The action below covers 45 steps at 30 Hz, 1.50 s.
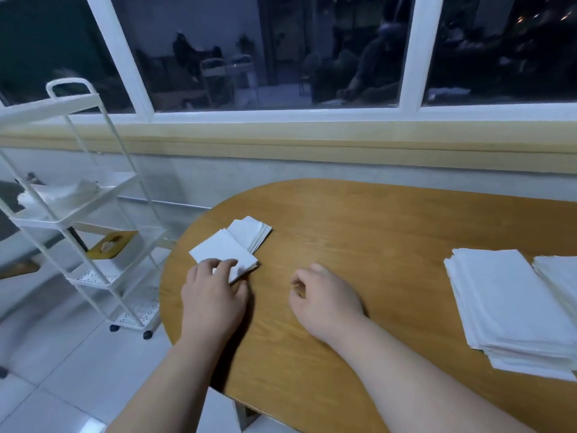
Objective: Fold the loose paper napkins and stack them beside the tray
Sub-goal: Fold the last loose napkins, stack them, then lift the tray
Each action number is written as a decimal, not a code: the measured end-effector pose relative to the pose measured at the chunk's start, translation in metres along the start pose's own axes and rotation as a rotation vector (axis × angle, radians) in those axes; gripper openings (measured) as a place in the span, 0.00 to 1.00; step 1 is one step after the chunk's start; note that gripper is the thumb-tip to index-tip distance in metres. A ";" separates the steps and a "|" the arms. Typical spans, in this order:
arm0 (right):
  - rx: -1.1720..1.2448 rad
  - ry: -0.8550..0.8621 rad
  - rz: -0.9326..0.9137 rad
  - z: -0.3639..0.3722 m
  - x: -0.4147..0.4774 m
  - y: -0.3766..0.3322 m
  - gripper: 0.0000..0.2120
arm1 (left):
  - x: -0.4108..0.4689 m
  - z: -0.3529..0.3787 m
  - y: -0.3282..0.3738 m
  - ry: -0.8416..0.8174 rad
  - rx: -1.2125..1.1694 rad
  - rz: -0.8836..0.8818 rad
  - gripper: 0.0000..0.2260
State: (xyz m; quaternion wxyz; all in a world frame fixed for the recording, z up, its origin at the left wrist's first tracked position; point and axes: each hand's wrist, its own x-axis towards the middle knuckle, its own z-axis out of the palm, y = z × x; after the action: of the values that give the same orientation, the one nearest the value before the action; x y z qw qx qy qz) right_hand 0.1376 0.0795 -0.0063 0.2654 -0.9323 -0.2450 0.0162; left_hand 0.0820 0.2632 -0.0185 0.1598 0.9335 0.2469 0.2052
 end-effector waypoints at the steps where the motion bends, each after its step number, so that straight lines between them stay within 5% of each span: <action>1: -0.004 0.011 0.000 0.003 0.005 0.000 0.13 | 0.003 0.002 -0.001 -0.011 0.007 -0.023 0.23; 8: 0.068 0.085 -0.001 0.016 0.013 0.011 0.08 | 0.014 0.010 -0.008 0.013 0.079 -0.083 0.11; 15: 0.159 0.105 -0.025 0.014 0.004 0.013 0.05 | 0.011 0.008 -0.011 0.053 0.013 -0.078 0.10; 25: 0.454 0.144 -0.043 0.003 -0.016 0.022 0.09 | -0.020 -0.012 0.004 0.046 -0.367 -0.009 0.03; 30: 0.541 0.291 0.010 -0.004 -0.030 0.034 0.17 | -0.054 -0.027 0.044 -0.136 -0.599 0.162 0.08; 38: 1.041 0.209 0.116 -0.041 -0.082 0.071 0.32 | -0.078 -0.036 0.089 -0.413 -1.213 0.043 0.07; 40: 0.940 0.253 0.172 -0.046 -0.090 0.076 0.28 | -0.083 -0.033 0.093 -0.443 -1.183 -0.052 0.09; 45: 0.599 0.340 0.268 -0.044 -0.094 0.081 0.25 | -0.085 -0.023 0.086 -0.357 -0.620 -0.071 0.07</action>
State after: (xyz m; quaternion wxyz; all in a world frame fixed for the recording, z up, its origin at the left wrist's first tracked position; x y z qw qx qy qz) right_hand 0.0987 -0.0458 -0.0185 0.5590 -0.8265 -0.0577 -0.0332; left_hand 0.0379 0.1513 0.0099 0.4832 0.8525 0.1736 0.0984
